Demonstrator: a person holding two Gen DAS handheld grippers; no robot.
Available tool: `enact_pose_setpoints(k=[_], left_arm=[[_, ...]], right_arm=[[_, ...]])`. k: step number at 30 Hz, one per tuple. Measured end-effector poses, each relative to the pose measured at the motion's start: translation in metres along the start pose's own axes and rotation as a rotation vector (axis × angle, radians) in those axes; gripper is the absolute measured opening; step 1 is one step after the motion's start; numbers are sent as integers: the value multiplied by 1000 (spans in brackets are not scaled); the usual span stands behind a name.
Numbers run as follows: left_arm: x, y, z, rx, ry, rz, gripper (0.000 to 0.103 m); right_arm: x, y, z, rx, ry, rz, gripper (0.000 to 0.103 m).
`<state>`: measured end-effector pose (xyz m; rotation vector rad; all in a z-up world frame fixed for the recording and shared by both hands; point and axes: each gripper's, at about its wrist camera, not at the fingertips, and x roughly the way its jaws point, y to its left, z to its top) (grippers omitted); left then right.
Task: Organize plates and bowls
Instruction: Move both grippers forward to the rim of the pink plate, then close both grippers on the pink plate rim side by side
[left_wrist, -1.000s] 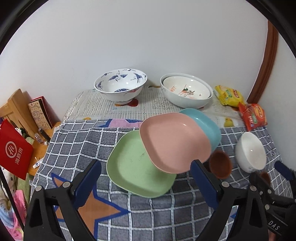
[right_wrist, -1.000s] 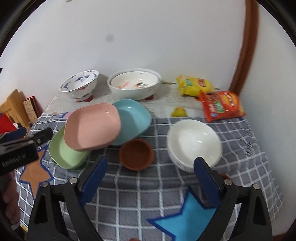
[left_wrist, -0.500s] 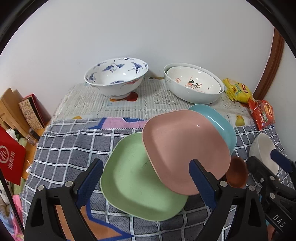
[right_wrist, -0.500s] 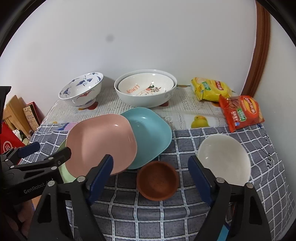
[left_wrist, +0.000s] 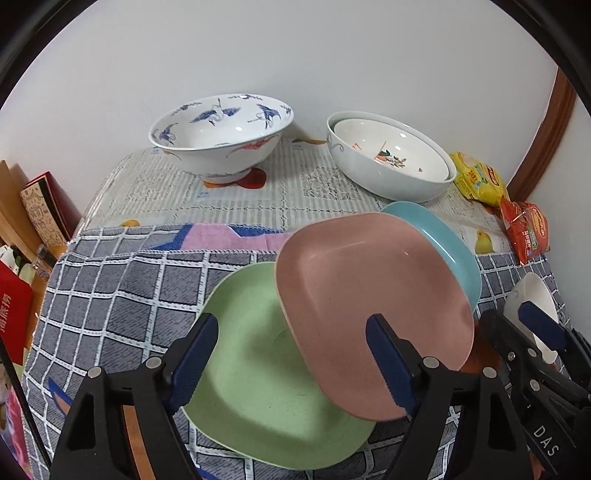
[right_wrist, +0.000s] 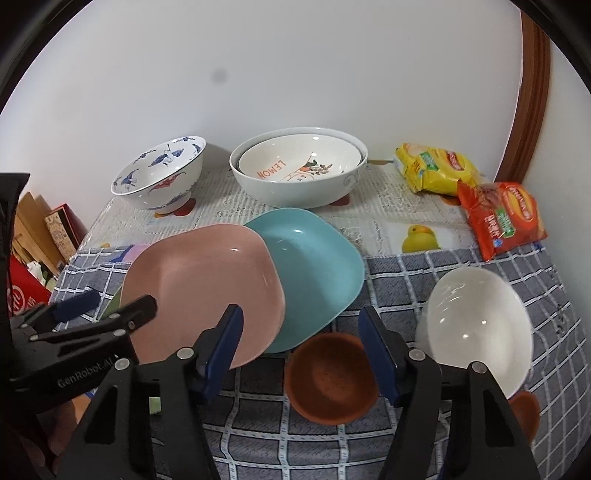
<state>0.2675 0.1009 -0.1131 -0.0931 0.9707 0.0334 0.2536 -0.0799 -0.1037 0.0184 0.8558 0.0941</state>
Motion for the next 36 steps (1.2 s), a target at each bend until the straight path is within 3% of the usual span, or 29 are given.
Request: enact_pose_setpoints(k=[14, 22, 29, 36], left_arm=[[9, -2, -4, 13, -4, 7, 80], [15, 2, -5, -8, 18, -17, 60], [17, 3, -6, -11, 23, -31, 36], [13, 1, -6, 2, 24, -44, 21]], right_arm=[[20, 8, -4, 12, 28, 31, 54], [27, 7, -6, 27, 40, 25, 45], [32, 8, -8, 29, 50, 36, 19], [28, 10, -9, 34, 33, 47, 11]])
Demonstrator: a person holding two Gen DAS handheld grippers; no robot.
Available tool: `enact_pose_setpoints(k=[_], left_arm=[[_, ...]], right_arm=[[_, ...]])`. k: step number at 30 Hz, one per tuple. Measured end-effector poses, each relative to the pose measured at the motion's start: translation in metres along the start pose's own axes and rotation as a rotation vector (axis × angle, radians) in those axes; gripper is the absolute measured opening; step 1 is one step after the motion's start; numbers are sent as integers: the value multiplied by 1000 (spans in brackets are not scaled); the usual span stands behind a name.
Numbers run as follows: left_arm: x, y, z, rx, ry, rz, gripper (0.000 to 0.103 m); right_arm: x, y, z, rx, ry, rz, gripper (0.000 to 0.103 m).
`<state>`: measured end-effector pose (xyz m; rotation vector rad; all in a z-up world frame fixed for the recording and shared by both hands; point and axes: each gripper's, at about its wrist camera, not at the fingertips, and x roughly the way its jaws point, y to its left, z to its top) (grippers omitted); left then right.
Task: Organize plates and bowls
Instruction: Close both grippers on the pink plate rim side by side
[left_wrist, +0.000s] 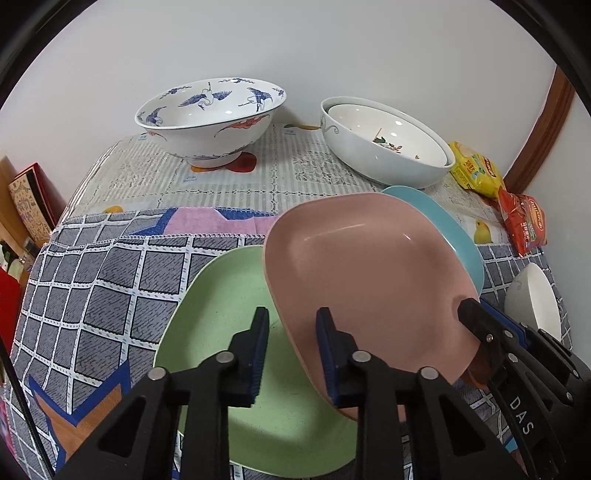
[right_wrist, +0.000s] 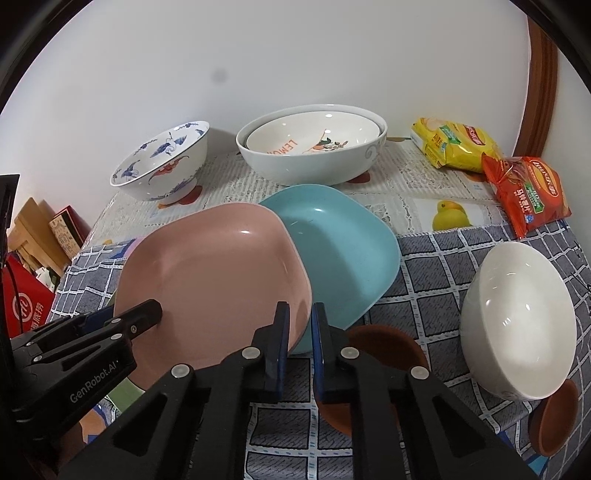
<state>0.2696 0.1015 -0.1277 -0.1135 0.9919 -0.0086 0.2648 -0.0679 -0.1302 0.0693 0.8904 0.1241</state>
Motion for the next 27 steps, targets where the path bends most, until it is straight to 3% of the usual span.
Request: enact_pose_setpoints(k=[3, 14, 27], left_arm=[[-2, 0, -1, 2, 2, -6, 17], [3, 2, -2, 2, 42, -30, 17], [-8, 4, -1, -42, 9, -56, 14]], right_arm=[[-1, 1, -1, 3, 1, 6, 11], [10, 0, 1, 33, 49, 34, 17], [0, -4, 1, 51, 20, 42, 12]])
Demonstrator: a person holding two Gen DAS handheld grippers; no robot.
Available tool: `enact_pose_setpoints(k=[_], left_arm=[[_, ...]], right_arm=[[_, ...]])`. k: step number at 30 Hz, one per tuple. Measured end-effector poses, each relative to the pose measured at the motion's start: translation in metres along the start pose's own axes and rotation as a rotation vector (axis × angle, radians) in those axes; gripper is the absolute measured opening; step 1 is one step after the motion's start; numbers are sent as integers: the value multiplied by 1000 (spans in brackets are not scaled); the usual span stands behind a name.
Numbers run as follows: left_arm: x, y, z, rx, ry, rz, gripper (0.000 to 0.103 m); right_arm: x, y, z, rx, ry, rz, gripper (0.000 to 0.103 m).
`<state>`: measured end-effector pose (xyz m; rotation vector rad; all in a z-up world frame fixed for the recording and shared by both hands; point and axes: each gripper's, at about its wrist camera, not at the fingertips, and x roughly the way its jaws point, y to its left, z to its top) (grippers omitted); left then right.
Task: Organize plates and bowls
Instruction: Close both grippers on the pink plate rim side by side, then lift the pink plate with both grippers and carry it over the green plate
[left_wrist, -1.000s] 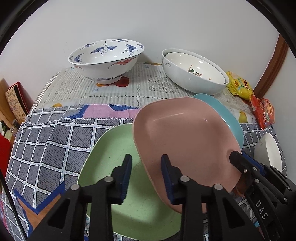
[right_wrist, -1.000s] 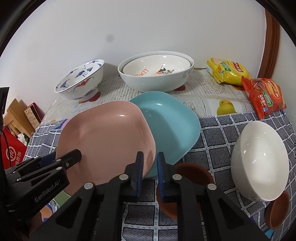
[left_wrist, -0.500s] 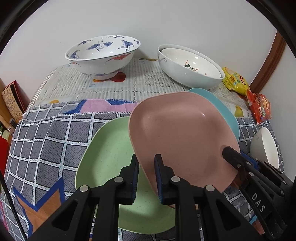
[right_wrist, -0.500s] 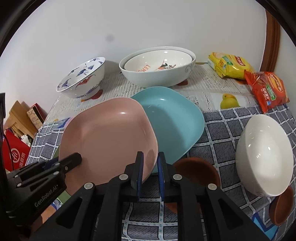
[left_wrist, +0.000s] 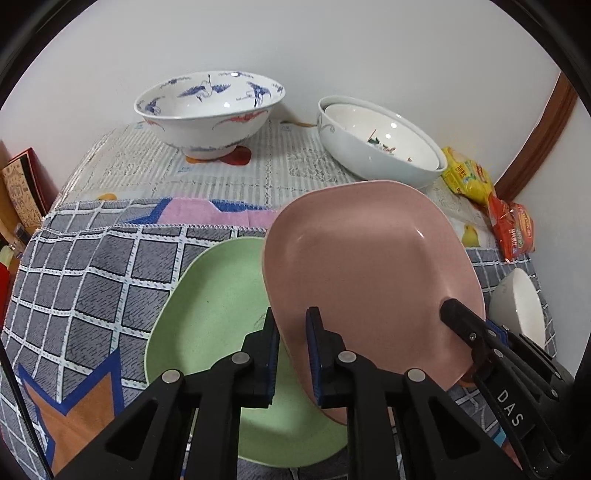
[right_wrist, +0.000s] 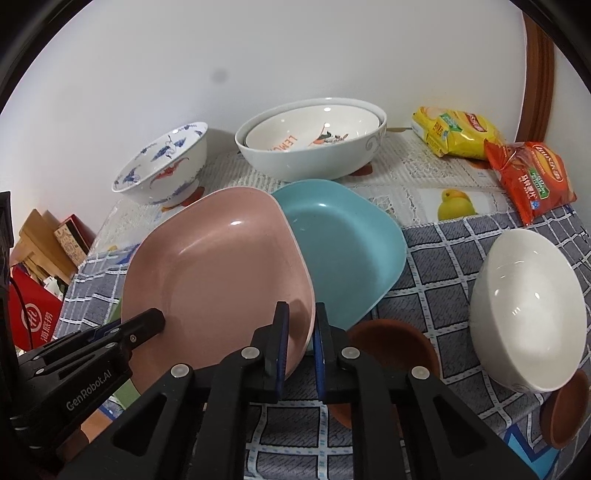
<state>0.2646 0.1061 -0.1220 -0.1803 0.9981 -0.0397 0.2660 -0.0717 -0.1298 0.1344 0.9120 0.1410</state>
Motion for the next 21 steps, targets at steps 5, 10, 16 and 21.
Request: enact_pose_setpoints(k=[5, 10, 16, 21], left_arm=[[-17, -3, -1, 4, -23, -7, 14], [-33, -8, -3, 12, -44, -8, 14], [-50, -11, -8, 18, -57, -11, 14], [-62, -10, -15, 17, -64, -10, 14]], right_arm=[[-17, -1, 2, 19, -18, 22, 11], [-34, 0, 1, 22, -36, 20, 11], [-54, 2, -3, 20, -53, 18, 11], [-66, 5, -8, 12, -62, 15, 11]])
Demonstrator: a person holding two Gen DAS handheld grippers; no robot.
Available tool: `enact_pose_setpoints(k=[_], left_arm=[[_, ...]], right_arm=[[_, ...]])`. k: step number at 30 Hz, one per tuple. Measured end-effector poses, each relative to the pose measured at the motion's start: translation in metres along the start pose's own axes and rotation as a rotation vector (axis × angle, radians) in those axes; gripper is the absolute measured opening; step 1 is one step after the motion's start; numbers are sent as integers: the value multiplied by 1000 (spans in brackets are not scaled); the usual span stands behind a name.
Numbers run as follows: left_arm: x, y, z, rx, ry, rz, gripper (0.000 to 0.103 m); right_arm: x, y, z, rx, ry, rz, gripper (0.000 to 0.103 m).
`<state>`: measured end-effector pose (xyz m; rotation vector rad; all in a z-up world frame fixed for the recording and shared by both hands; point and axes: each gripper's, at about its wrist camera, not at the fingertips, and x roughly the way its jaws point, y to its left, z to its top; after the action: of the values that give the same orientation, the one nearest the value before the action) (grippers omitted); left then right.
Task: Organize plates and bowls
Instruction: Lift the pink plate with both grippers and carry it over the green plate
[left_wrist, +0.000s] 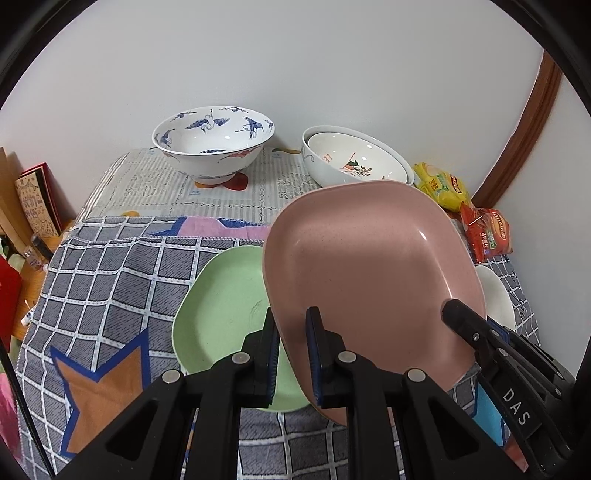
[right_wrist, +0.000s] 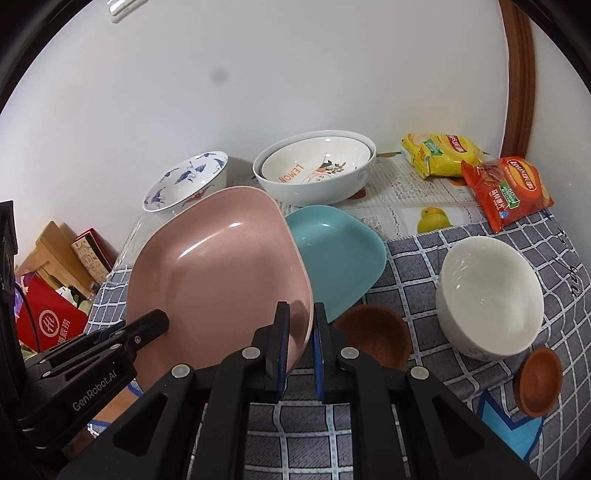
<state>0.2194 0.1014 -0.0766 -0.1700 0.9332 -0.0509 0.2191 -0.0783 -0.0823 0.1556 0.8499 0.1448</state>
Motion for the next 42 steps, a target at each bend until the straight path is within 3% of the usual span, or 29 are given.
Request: enact_pose_setpoints(k=[20, 42], left_arm=[[-28, 20, -16, -20, -8, 32, 14], [-19, 58, -31, -71, 44, 72, 14]], right_arm=[[-23, 27, -14, -30, -6, 19, 11], [3, 56, -34, -76, 77, 49, 12]])
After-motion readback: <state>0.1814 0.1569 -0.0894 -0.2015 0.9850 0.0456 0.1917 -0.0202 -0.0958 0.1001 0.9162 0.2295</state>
